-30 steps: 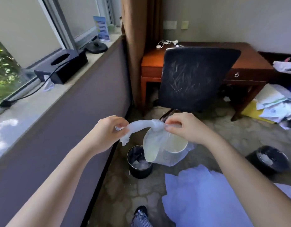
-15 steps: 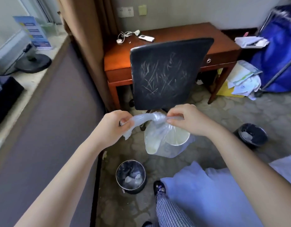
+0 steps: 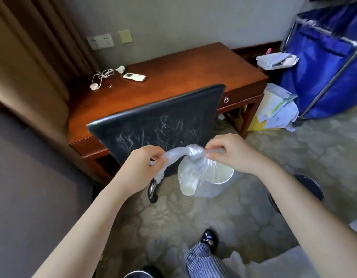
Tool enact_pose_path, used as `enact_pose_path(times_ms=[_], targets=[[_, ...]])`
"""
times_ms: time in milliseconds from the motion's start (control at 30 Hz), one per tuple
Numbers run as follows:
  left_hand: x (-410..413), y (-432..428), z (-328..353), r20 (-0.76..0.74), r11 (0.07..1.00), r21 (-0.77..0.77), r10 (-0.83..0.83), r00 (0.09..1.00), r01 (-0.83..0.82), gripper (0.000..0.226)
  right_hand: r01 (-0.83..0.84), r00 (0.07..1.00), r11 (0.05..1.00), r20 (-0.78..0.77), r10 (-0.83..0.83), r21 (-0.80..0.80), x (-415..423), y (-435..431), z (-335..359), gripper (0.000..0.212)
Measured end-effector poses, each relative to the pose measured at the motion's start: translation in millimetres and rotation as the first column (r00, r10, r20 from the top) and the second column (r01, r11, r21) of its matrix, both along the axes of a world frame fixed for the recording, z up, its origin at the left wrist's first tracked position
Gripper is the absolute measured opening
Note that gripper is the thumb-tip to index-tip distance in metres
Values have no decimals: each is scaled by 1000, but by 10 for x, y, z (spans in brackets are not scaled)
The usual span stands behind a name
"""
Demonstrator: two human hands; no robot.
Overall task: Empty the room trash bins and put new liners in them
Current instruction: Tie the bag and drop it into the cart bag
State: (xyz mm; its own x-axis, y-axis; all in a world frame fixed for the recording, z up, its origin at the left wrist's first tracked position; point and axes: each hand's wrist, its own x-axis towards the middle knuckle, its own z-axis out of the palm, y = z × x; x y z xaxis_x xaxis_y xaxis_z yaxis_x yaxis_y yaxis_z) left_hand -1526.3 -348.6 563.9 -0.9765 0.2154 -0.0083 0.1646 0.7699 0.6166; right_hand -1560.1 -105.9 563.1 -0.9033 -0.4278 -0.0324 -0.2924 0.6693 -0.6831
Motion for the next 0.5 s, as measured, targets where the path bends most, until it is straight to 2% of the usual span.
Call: enact_pose_path(times_ms=[167, 333, 500], targets=[[-1154, 607, 238, -57, 995, -8, -95, 994, 95, 16, 74, 997, 996, -28, -75, -45, -943, 587, 207, 11], [-2005, 1183, 370, -269, 981, -121, -180, 946, 152, 18, 178, 983, 983, -32, -179, -53, -1627, 1097, 309, 15], [-2752, 1696, 364, -248, 964, -117, -263, 932, 241, 16, 267, 962, 962, -46, -269, -51, -2163, 1596, 288, 17]])
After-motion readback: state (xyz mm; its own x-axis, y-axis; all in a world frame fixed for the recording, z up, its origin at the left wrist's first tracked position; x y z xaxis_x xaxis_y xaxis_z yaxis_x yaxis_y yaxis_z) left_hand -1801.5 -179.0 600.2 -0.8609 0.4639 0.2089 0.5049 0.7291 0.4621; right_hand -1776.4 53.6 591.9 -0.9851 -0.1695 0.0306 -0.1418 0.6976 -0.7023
